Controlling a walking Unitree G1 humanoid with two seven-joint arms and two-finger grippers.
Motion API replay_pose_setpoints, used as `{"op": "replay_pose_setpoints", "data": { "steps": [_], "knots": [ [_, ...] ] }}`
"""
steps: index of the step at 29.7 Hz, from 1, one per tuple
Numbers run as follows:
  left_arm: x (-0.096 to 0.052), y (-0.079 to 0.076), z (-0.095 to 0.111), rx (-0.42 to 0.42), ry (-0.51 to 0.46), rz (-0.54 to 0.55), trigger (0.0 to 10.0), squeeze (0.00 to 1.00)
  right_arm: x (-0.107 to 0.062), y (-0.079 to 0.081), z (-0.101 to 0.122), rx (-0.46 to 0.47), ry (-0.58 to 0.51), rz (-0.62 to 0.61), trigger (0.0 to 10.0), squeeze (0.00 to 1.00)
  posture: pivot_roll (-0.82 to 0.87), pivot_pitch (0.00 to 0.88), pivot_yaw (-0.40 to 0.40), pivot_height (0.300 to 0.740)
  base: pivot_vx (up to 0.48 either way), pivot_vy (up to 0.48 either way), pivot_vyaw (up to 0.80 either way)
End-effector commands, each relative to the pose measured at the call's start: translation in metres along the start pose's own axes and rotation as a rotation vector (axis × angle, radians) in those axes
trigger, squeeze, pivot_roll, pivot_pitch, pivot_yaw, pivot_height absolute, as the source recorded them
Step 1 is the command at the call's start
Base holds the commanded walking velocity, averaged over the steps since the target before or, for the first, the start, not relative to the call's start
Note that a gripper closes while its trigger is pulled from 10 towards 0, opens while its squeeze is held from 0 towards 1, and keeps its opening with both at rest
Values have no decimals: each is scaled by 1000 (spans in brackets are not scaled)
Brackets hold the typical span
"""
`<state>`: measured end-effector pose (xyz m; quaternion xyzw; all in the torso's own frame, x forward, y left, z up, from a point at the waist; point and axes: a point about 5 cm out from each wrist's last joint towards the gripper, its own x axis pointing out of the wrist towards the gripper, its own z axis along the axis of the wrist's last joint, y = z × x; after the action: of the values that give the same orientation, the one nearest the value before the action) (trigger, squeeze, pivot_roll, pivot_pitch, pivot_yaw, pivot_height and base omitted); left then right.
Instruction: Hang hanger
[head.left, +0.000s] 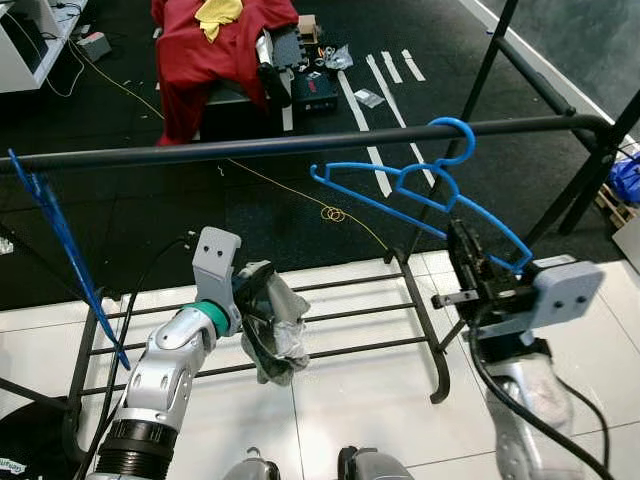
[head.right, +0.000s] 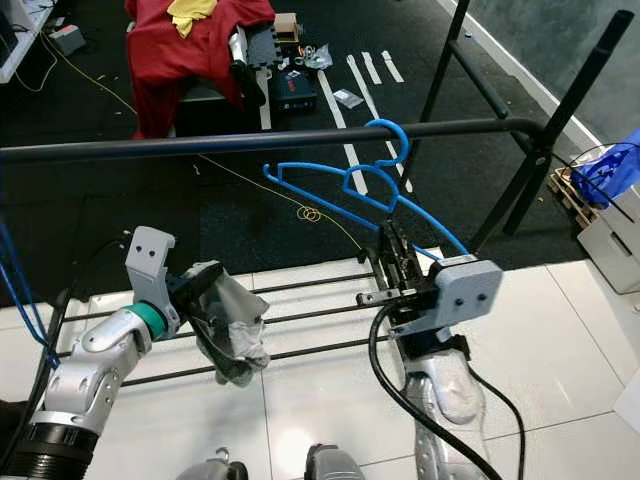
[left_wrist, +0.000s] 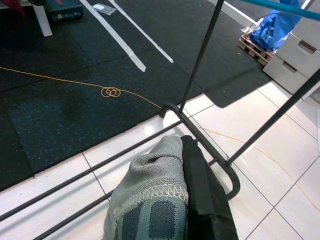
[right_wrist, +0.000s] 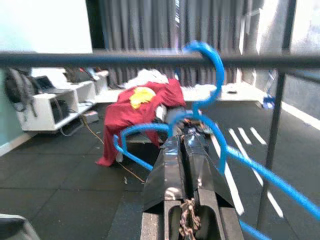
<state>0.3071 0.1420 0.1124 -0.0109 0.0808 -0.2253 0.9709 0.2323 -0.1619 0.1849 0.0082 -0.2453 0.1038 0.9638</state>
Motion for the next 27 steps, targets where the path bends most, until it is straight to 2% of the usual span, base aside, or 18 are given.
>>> {"op": "replay_pose_setpoints", "data": {
  "steps": [1, 2, 3, 4, 11, 16, 18, 20, 21, 22, 23, 24, 27],
  "knots": [
    [-1, -2, -2, -5, 13, -13, 10000, 0, -1, 0, 9, -29, -14, 10, 10000, 0, -80, 82, 75, 740, 0, 0, 0],
    [-1, -2, -2, -5, 13, -13, 10000, 0, -1, 0, 9, -29, -14, 10, 10000, 0, -80, 82, 75, 740, 0, 0, 0],
    [-1, -3, -2, -7, 13, -17, 10000, 0, -1, 0, 13, -50, -27, 13, 10000, 184, -84, 81, 73, 740, 0, 0, 0],
    [0, -4, -3, -8, 13, -21, 10000, 0, -1, 0, 18, -75, -46, 16, 10000, 1000, -86, 80, 70, 740, 0, 0, 0],
    [0, -7, -2, -14, 12, -32, 10000, 0, -2, -2, 27, -96, -70, 15, 10000, 1000, -87, 81, 64, 740, 0, 0, 0],
    [-2, -8, -4, -18, 18, -36, 10000, 0, -5, -21, 29, -218, 2, -91, 10000, 1000, -89, 85, 61, 740, 0, 0, 0],
    [-2, -8, -4, -18, 18, -36, 10000, 0, -5, -21, 29, -218, 2, -91, 10000, 1000, -89, 85, 61, 740, 0, 0, 0],
    [-2, -5, -5, -8, 23, -27, 10000, 0, -5, -31, 30, -260, 13, -143, 10000, 1000, -91, 87, 61, 740, 0, 0, 0],
    [-2, -5, -5, -8, 23, -27, 10000, 0, -5, -31, 30, -260, 13, -143, 10000, 1000, -91, 87, 61, 740, 0, 0, 0],
    [-1, -4, -4, -5, 21, -20, 10000, 0, -5, -36, 30, -268, 16, -162, 10000, 541, -91, 87, 61, 740, 0, 0, 0],
    [0, -3, -3, -4, 17, -15, 10000, 0, -4, -41, 31, -272, 22, -179, 10000, 196, -92, 89, 62, 740, 0, 0, 0],
    [0, -3, -2, -5, 13, -12, 10000, 0, -4, -43, 31, -273, 27, -188, 10000, 0, -92, 89, 62, 740, 0, 0, 0],
    [1, -4, -1, -6, 10, -11, 10000, 0, 0, -51, 27, -258, 59, -167, 10000, 0, -94, 90, 64, 740, 0, 0, 0]
  ]
}}
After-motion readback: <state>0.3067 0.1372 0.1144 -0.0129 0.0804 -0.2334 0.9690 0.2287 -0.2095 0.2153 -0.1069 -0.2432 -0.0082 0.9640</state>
